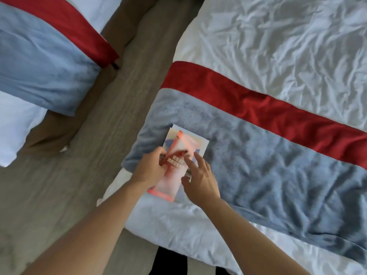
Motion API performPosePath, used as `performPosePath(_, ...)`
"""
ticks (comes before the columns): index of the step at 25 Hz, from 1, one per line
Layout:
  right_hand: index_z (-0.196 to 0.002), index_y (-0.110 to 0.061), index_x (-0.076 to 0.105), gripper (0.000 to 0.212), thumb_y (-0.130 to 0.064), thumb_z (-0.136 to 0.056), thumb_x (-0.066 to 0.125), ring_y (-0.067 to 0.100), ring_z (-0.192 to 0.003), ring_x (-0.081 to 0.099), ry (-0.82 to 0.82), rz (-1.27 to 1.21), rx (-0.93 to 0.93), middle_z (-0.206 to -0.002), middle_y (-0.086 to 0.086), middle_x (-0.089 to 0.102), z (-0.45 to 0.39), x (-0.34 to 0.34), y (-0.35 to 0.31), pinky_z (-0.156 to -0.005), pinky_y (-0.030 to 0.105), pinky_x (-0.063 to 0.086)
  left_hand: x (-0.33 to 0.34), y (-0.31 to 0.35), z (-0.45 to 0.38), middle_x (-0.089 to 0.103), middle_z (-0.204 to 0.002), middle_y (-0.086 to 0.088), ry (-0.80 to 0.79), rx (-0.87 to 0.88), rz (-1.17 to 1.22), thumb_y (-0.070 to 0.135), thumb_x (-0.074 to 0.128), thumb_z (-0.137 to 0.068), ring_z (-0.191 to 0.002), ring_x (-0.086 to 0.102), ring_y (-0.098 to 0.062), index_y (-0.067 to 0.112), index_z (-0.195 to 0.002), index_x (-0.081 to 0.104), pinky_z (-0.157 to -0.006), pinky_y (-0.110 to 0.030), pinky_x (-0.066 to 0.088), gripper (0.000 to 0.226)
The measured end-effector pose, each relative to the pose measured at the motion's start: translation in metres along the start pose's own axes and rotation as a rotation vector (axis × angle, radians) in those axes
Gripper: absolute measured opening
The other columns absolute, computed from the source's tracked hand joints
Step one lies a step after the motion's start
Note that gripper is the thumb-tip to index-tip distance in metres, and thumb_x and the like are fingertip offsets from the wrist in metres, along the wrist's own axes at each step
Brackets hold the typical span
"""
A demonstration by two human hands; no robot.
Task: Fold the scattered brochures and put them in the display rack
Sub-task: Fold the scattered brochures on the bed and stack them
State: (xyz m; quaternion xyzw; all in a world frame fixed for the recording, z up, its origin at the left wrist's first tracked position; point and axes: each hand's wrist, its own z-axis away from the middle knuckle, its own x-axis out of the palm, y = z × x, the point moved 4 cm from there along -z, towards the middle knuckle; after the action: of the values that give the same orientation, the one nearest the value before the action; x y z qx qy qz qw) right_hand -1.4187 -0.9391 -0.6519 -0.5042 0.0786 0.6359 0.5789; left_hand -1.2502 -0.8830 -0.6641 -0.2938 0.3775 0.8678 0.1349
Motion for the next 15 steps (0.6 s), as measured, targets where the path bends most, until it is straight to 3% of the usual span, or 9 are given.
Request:
performPosePath(3, -0.151, -0.03, 0.037, 0.066, -0.022, -0.089, 0.059, 0.024, -0.148, 0.019, -0.002, 0.104, -0.027, -0.164, -0.002, 0.014, -0.004, 0.02, -0.002, -0.11, 0.046, 0.038, 0.005, -0.011, 0.0, 0.053, -0.073, 0.011, 0.112, 0.092, -0.121, 0.012, 0.07, -0.082, -0.069, 0.058, -0.018, 0.019, -0.093, 0.046, -0.053, -0.027, 0.033, 0.027)
performPosePath(5, -0.149, -0.03, 0.039, 0.065, -0.022, -0.088, 0.059, 0.027, -0.15, 0.014, 0.016, 0.14, -0.027, -0.164, 0.0, 0.012, -0.006, 0.027, -0.003, -0.109, 0.048, 0.037, 0.009, -0.015, -0.001, 0.058, -0.088, 0.001, 0.149, 0.091, -0.199, 0.017, 0.072, -0.082, -0.079, 0.061, -0.024, 0.014, -0.1, 0.047, -0.059, -0.03, 0.039, 0.03)
performPosePath(9, -0.146, -0.031, 0.041, 0.062, -0.021, -0.088, 0.06, 0.035, -0.151, 0.007, 0.026, 0.159, 0.018, -0.165, 0.006, 0.009, -0.007, 0.037, 0.0, -0.113, 0.05, 0.032, 0.023, -0.016, -0.004, 0.052, -0.125, -0.013, 0.158, 0.102, -0.354, 0.019, 0.065, -0.087, -0.107, 0.058, -0.029, 0.01, -0.139, 0.041, -0.079, -0.042, 0.054, 0.058)
performPosePath(12, -0.147, -0.031, 0.041, 0.061, -0.024, -0.089, 0.06, 0.035, -0.151, 0.006, -0.001, 0.167, 0.018, -0.165, 0.006, 0.01, -0.011, 0.039, 0.003, -0.113, 0.051, 0.033, 0.028, -0.017, -0.006, 0.052, -0.124, -0.015, 0.149, 0.107, -0.323, 0.015, 0.064, -0.086, -0.107, 0.058, -0.031, 0.01, -0.143, 0.039, -0.081, -0.044, 0.054, 0.063)
performPosePath(15, -0.149, -0.031, 0.038, 0.064, -0.023, -0.089, 0.06, 0.031, -0.151, 0.011, 0.053, 0.081, 0.051, -0.164, 0.007, 0.013, -0.013, 0.034, 0.007, -0.11, 0.049, 0.036, 0.025, -0.018, -0.012, 0.055, -0.118, -0.012, 0.138, 0.034, -0.18, 0.015, 0.068, -0.083, -0.108, 0.056, -0.031, 0.013, -0.134, 0.046, -0.086, -0.045, 0.052, 0.056)
